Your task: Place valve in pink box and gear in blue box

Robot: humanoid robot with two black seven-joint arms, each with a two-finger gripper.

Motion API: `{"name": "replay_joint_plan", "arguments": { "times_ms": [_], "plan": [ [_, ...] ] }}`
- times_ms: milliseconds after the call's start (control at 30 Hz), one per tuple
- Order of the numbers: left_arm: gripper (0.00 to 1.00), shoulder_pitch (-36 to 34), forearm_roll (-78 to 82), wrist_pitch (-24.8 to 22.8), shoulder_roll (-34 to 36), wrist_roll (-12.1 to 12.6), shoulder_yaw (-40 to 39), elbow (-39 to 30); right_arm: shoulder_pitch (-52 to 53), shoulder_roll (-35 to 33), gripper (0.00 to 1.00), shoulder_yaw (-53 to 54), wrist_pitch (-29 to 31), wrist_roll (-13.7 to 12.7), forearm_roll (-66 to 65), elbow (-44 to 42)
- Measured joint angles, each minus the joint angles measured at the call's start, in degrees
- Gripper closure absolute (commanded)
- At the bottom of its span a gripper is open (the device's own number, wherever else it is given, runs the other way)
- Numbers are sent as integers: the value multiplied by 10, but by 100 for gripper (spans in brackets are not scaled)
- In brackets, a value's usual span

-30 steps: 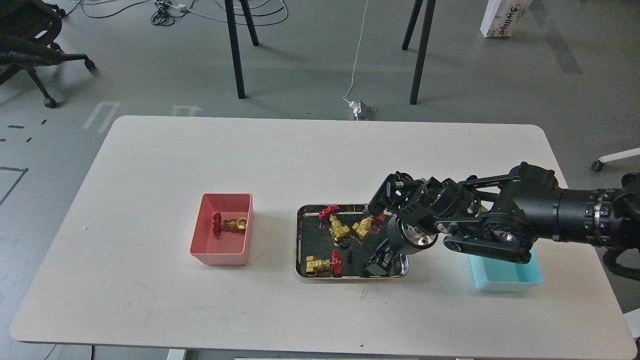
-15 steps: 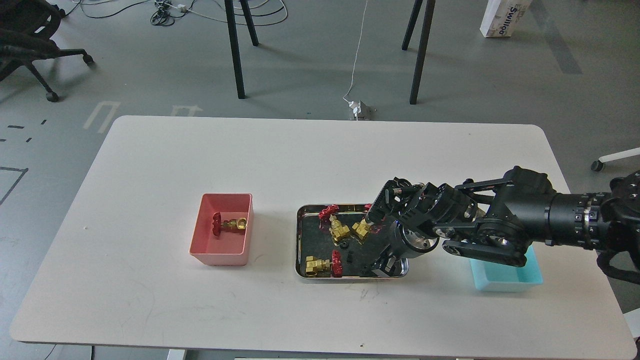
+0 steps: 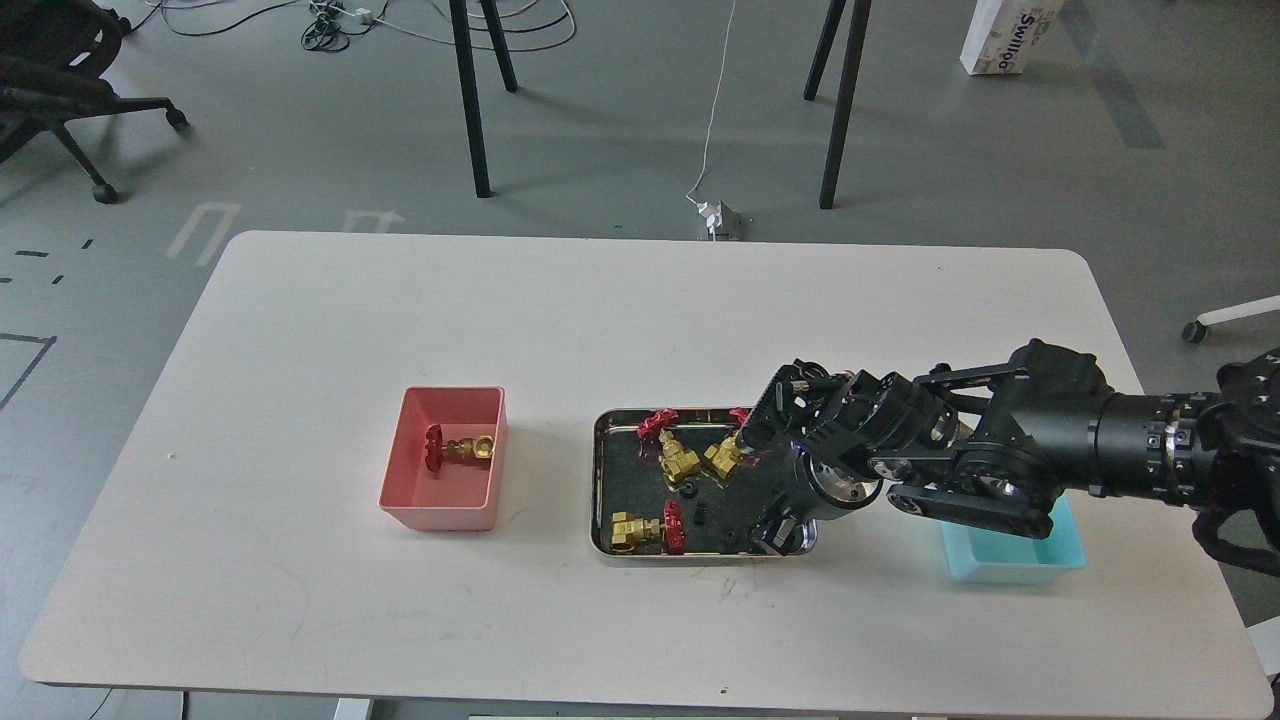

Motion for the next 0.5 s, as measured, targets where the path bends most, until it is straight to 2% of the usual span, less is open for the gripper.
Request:
{"name": "replay_joint_plan", "arguments": {
  "times_ms": [167, 267, 500],
  "plan": [
    [1, 0, 0, -1, 3, 0, 0, 0, 5, 5, 87, 1, 0, -3, 0, 0],
    [1, 0, 1, -2, 4, 0, 0, 0, 7, 7, 93, 1, 0, -4, 0, 1],
    [1, 0, 1, -2, 7, 0, 0, 0, 9, 7, 96, 1, 0, -5, 1, 2]
  ]
}}
